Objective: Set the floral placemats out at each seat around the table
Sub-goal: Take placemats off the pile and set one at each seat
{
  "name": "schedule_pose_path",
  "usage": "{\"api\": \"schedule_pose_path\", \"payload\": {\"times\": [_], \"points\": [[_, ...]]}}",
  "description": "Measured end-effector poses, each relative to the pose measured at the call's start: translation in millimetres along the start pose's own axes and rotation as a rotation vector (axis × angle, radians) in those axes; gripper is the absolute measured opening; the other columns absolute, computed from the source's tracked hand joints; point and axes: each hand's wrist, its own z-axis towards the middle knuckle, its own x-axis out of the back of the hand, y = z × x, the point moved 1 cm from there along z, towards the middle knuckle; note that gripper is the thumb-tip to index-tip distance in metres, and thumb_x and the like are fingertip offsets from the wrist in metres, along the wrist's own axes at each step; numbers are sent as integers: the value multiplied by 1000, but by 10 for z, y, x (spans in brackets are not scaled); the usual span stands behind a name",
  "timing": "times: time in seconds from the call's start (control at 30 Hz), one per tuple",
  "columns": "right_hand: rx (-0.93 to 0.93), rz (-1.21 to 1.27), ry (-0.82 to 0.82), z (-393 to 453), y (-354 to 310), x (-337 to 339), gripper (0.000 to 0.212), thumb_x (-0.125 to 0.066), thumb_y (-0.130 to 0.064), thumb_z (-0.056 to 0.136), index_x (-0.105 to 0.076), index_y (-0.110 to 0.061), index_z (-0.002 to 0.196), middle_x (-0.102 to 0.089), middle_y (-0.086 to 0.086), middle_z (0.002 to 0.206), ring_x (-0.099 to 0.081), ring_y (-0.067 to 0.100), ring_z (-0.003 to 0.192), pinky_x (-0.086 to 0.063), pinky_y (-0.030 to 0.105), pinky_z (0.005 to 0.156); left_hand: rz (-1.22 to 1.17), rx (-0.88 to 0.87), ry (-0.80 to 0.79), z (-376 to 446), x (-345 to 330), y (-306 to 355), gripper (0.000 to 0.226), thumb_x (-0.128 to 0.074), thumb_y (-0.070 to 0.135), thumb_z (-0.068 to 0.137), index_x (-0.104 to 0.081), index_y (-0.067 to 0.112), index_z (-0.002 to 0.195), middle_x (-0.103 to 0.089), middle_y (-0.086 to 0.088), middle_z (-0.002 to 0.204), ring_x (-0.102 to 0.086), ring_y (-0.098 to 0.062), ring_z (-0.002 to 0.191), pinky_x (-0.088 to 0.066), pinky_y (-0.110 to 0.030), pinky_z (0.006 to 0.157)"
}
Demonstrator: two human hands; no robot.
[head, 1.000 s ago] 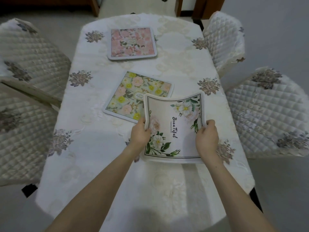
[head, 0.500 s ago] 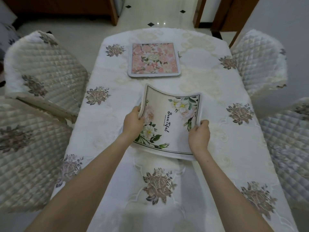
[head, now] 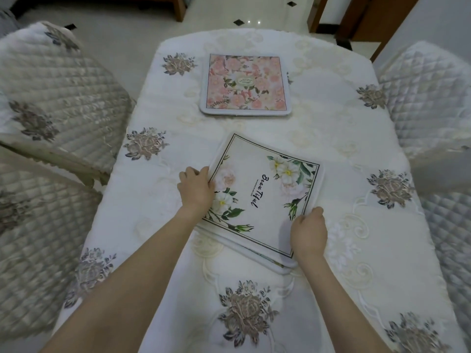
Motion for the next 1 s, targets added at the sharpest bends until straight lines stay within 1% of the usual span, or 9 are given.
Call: {"api": "schedule_pose_path", "payload": {"times": [0.23, 0.37, 0.53, 0.67, 0.77, 0.83, 0.9, 0.97, 1.0], "points": [[65, -237, -52, -10, 56, 23, 21, -40, -13, 96, -46, 4, 106, -53, 28, 105, -55, 41, 91, -45, 43, 68, 46, 10, -54, -87, -103, -8, 53, -47, 27, 92, -32, 7, 139, -36, -22, 133, -34, -37, 120, -39, -45, 90], [62, -259, -101, -31, 72, 48, 23, -37, -13, 98, -45, 4, 111, -53, 28, 110, -57, 40, 93, -45, 41, 69, 34, 23, -87, -133, -46, 29, 50, -51, 23, 89, -37, 6, 134, -37, -22, 130, -34, -37, 119, -41, -46, 89], [43, -259, -194, -65, 91, 72, 23, -38, -13, 97, -47, 3, 111, -54, 26, 110, -58, 40, 94, -46, 40, 70, -87, 146, -146, -155, 40, 17, 38, -57, 13, 80, -45, 0, 113, -40, -23, 123, -36, -37, 114, -42, -45, 89], [118, -341, -161, -36, 63, 91, 22, -38, -10, 95, -48, 3, 109, -53, 24, 111, -52, 36, 99, -44, 41, 82, -228, 230, -181, -191, 29, -52, 47, -59, 21, 83, -40, 3, 122, -39, -25, 124, -39, -40, 113, -40, -42, 88], [81, -244, -133, -11, 18, 76, 23, -43, -11, 94, -50, 7, 108, -53, 27, 109, -51, 39, 101, -43, 46, 89, -287, 245, -154, -223, -4, -77, 47, -62, 21, 81, -41, 5, 120, -40, -24, 121, -41, -39, 110, -38, -38, 81], [-54, -71, -128, 25, 32, 96, 28, -49, -15, 93, -49, 8, 108, -54, 28, 108, -53, 41, 102, -45, 46, 88, -344, 242, -130, -240, -2, -77, 44, -63, 19, 80, -41, 6, 116, -47, -21, 113, -47, -37, 101, -39, -35, 74], [-151, 111, -141, 65, 78, 127, 30, -52, -18, 92, -51, 8, 107, -59, 23, 98, -58, 39, 97, -47, 39, 76, -453, 217, -124, -267, 12, -67, 36, -62, 15, 80, -38, 10, 106, -55, -14, 91, -54, -31, 80, -41, -32, 60], [-171, 205, -161, 77, 92, 159, 28, -50, -17, 92, -53, 7, 105, -57, 14, 88, -61, 34, 89, -40, 30, 65, -517, 199, -114, -307, 37, -56, 32, -60, 10, 80, -33, 13, 97, -53, -6, 73, -50, -25, 62, -37, -30, 49], [-171, 236, -157, 69, 84, 176, 27, -49, -16, 93, -53, 6, 107, -56, 12, 88, -59, 31, 84, -36, 29, 65, -529, 195, -105, -334, 54, -49, 31, -59, 9, 80, -32, 14, 95, -52, -5, 70, -48, -23, 58, -36, -29, 47]]}}
